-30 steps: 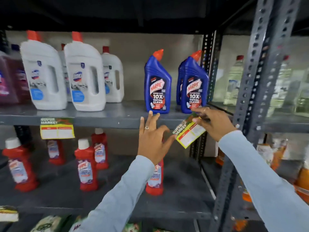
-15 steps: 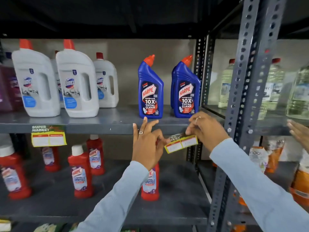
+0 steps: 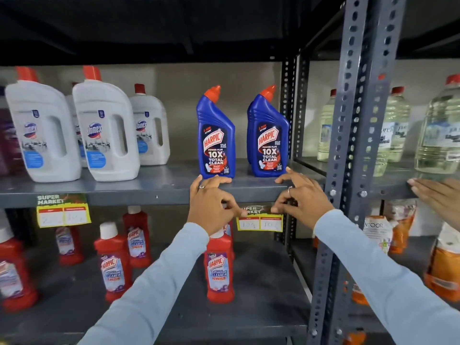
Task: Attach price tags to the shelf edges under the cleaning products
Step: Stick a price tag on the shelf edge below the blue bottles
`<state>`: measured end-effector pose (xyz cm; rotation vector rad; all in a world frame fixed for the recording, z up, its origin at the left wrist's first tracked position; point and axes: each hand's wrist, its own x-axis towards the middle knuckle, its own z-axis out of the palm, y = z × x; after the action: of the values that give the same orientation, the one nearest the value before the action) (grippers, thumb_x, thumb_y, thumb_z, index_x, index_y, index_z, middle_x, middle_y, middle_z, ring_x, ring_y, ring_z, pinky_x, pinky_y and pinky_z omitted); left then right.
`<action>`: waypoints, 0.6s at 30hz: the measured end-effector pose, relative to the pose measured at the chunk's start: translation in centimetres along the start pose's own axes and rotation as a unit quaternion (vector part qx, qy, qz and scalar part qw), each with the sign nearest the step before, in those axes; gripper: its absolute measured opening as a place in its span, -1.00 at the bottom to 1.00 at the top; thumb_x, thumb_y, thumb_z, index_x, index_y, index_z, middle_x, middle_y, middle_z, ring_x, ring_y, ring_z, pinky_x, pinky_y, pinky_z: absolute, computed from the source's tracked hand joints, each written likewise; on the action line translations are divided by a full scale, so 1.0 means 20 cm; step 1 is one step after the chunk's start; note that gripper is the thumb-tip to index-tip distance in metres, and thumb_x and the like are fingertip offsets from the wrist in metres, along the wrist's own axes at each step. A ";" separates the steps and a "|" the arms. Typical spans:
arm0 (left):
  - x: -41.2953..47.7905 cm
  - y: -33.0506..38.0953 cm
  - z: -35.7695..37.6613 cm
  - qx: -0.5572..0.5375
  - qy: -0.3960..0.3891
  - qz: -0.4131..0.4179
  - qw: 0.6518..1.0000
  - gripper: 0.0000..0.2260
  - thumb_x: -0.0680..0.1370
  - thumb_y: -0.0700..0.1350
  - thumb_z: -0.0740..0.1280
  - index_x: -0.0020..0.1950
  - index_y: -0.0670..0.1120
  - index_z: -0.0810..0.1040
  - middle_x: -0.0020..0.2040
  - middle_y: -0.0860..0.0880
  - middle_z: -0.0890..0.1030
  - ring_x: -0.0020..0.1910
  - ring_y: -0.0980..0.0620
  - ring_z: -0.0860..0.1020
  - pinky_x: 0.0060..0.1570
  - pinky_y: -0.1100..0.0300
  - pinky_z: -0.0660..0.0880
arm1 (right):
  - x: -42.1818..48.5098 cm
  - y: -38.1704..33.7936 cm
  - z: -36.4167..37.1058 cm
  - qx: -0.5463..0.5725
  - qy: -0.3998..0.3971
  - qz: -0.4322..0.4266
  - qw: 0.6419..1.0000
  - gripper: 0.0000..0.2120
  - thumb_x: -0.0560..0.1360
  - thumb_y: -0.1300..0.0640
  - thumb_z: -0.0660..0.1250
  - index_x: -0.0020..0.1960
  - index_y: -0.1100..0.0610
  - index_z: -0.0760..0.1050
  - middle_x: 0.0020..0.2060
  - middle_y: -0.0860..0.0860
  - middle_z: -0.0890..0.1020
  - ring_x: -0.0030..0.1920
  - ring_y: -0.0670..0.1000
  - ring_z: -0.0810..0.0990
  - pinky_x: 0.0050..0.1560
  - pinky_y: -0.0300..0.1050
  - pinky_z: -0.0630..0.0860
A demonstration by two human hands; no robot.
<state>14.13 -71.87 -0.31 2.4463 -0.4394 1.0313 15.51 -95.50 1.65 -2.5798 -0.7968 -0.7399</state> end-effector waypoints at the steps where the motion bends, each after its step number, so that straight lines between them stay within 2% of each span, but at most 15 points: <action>1: 0.02 0.00 -0.02 -0.019 -0.013 -0.011 1.000 -0.85 0.29 0.18 0.48 -0.26 0.15 0.66 0.24 0.10 0.52 0.23 0.22 0.27 0.39 0.05 0.01 | 0.01 0.01 -0.02 0.041 -0.016 0.009 0.999 -0.92 0.33 -0.14 0.40 -0.24 -0.16 0.60 0.22 -0.11 0.47 0.37 0.02 0.30 0.36 0.04 0.19; 3: 0.06 0.01 -0.06 -0.054 -0.041 -0.041 0.997 -0.84 0.28 0.19 0.49 -0.25 0.16 0.65 0.19 0.11 0.55 0.19 0.19 0.33 0.36 -0.05 0.21 | 0.02 0.01 -0.05 0.109 -0.031 0.022 0.993 -0.93 0.33 -0.14 0.39 -0.30 -0.23 0.52 0.12 -0.13 0.50 0.24 -0.04 0.42 0.22 -0.06 0.35; 6: 0.09 0.04 -0.10 -0.114 -0.065 -0.091 0.987 -0.78 0.29 0.18 0.48 -0.21 0.09 0.64 0.05 0.14 0.54 0.13 0.13 0.40 0.24 -0.15 0.39 | 0.05 0.00 -0.06 0.132 -0.017 0.035 0.991 -0.91 0.36 -0.10 0.39 -0.29 -0.16 0.52 0.02 -0.13 0.53 0.08 -0.10 0.50 0.13 -0.12 0.44; 10: 0.09 0.07 -0.09 -0.132 -0.050 -0.101 0.985 -0.78 0.33 0.12 0.48 -0.18 0.01 0.63 -0.07 0.16 0.54 0.06 0.09 0.46 0.17 -0.15 0.47 | 0.07 0.00 -0.05 0.121 -0.008 0.047 0.991 -0.86 0.38 -0.07 0.39 -0.27 -0.03 0.53 0.01 -0.08 0.56 0.04 -0.07 0.53 0.06 -0.16 0.44; 18: 0.09 0.06 -0.06 -0.141 -0.015 -0.105 0.984 -0.84 0.34 0.16 0.46 -0.26 0.13 0.58 -0.05 0.19 0.54 0.10 0.09 0.47 0.23 -0.16 0.38 | 0.05 -0.03 -0.01 0.083 0.049 0.076 0.992 -0.80 0.41 -0.12 0.34 -0.19 0.01 0.54 0.02 -0.07 0.59 -0.01 -0.07 0.53 0.00 -0.10 0.52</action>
<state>14.00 -72.40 2.09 2.2027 -0.3053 0.7871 15.87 -94.73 2.48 -2.4046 -0.5975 -0.7156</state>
